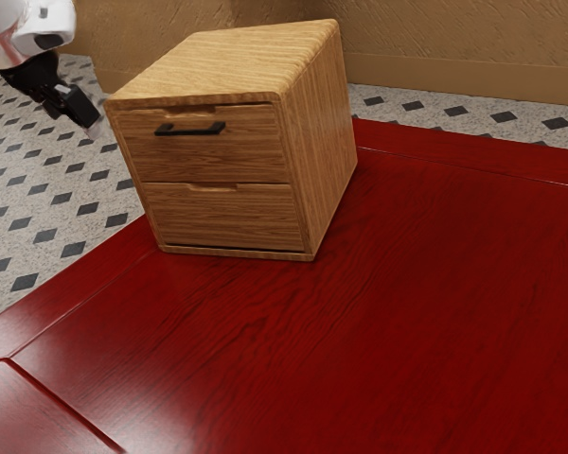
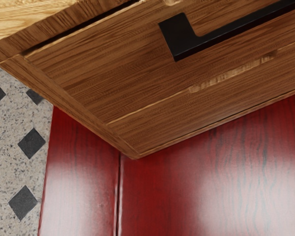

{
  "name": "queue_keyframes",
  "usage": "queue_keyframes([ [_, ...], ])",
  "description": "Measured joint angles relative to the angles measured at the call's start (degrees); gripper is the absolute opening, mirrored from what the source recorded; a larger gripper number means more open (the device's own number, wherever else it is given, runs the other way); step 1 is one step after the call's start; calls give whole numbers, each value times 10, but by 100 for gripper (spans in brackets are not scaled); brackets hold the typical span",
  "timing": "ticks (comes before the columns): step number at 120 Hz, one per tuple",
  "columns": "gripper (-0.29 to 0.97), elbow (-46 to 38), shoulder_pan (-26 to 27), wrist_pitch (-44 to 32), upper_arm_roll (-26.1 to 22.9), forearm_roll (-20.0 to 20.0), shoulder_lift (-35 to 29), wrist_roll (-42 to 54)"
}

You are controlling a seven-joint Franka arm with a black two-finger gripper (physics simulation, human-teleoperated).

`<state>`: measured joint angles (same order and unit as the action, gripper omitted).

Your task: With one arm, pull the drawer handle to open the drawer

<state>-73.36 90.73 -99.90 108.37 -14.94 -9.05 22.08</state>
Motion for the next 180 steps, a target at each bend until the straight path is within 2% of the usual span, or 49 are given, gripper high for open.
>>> queue_keyframes([
  [19,68,-16,36,-85,60,-6,-52,125],
  [29,68,-20,76,-117,107,-7,-75,180],
  [42,68,-21,111,-144,122,-8,-76,241],
  [63,67,-21,117,-127,117,-6,-29,309],
  [91,67,-32,137,-141,111,-9,-50,393],
  [116,67,-50,141,-142,92,-7,-41,456],
  [180,67,-67,142,-151,56,2,-46,555],
])
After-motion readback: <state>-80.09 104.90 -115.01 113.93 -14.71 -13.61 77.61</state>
